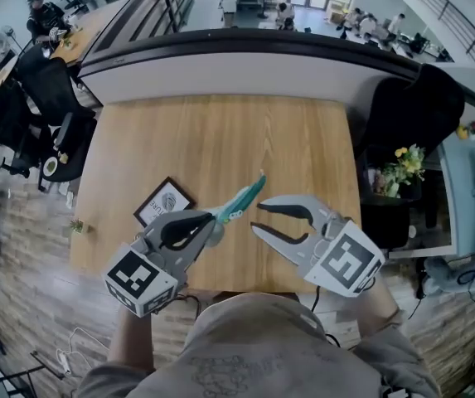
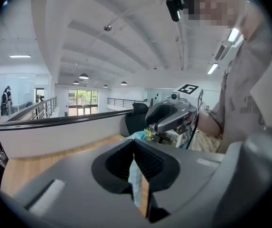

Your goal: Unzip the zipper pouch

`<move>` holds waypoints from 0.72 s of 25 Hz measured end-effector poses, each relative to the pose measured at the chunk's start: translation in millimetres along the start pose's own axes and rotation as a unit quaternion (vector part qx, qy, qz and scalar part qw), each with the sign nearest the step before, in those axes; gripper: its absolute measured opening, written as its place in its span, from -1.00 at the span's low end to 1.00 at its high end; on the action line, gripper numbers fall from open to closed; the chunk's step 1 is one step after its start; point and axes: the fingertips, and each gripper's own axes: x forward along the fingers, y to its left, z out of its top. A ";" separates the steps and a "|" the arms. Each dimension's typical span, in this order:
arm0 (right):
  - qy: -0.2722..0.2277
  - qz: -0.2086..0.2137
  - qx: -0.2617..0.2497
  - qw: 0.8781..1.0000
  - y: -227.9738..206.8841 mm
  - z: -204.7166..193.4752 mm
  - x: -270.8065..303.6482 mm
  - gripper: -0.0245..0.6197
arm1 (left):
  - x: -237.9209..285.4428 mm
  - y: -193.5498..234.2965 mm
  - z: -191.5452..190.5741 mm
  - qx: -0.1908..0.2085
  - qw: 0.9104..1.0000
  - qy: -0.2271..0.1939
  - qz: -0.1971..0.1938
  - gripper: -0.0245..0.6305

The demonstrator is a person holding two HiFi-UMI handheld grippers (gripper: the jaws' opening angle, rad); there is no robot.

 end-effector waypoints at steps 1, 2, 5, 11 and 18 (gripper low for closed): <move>0.007 0.011 -0.017 1.000 4.0 0.0 1.5 -0.63 | 1.5 -3.5 0.7 0.003 1.000 0.000 -0.003 -0.90; 0.013 0.019 -0.030 0.999 7.1 -0.2 2.6 -0.63 | 3.1 -7.1 1.7 0.006 1.000 -0.001 -0.007 -0.90; 0.029 0.029 -0.055 0.998 14.2 -1.9 6.0 -0.63 | 6.7 -16.9 4.1 0.013 1.000 -0.007 -0.022 -0.90; 0.064 0.015 -0.082 0.994 17.9 -13.1 12.4 -0.64 | 8.3 -29.2 1.9 -0.001 0.999 0.003 -0.039 -0.90; 0.085 0.021 -0.100 0.991 21.2 -21.2 13.4 -0.76 | 6.0 -27.5 -6.2 -0.034 0.998 0.003 -0.057 -0.90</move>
